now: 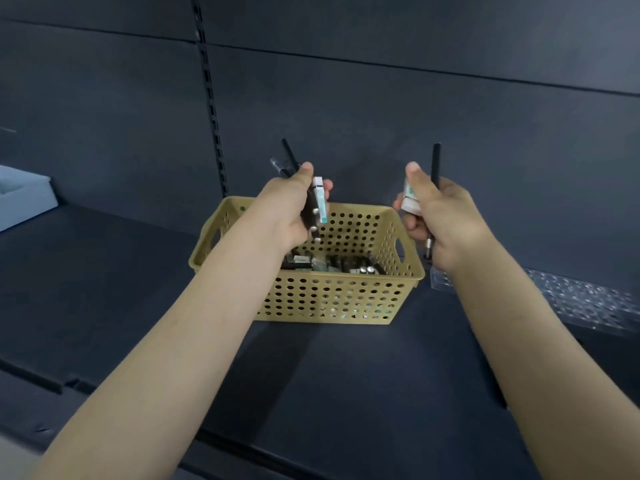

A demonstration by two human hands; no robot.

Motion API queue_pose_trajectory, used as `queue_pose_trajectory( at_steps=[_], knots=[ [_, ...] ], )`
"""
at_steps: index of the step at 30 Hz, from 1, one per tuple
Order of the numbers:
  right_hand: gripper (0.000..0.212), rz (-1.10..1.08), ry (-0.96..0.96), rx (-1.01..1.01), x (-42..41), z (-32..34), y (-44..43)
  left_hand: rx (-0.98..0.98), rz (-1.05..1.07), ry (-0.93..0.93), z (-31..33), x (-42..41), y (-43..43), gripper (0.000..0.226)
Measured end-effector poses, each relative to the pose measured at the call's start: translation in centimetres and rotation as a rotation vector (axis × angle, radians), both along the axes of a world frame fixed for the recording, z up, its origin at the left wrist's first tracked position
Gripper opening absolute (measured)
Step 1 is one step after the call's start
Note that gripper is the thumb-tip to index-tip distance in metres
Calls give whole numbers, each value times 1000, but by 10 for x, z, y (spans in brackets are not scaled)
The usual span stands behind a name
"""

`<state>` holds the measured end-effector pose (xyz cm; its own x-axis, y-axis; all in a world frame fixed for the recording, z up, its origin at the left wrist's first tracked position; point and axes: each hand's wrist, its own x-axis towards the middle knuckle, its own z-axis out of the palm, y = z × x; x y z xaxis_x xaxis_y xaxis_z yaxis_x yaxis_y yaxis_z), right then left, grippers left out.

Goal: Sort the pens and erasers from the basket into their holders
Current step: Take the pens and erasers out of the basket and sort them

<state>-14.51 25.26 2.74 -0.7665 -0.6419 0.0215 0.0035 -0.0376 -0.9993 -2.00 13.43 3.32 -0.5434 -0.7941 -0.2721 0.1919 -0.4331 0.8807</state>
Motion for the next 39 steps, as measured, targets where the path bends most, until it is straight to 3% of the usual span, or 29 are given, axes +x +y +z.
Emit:
queue_pose_trajectory(
  at_steps=[6, 11, 16, 21, 31, 39],
  knots=[
    [27, -4, -78, -22, -18, -7, 66, 3, -116, 27, 0, -35, 62, 28],
    [19, -20, -159, -77, -45, -18, 133, 95, -169, 74, -9, -74, 119, 21],
    [14, -125, -130, -41, -77, -34, 211, 92, -313, 34, -24, -117, 199, 25],
    [9, -300, -19, 79, -122, -58, 301, 125, -446, -94, -51, -160, 286, 23],
    [24, -535, 146, 378, -196, -93, 461, 197, -548, -114, -93, -228, 413, 25],
    [23, -544, 220, 547, -221, -101, 515, 205, -614, -224, -99, -260, 459, 28]
  ],
)
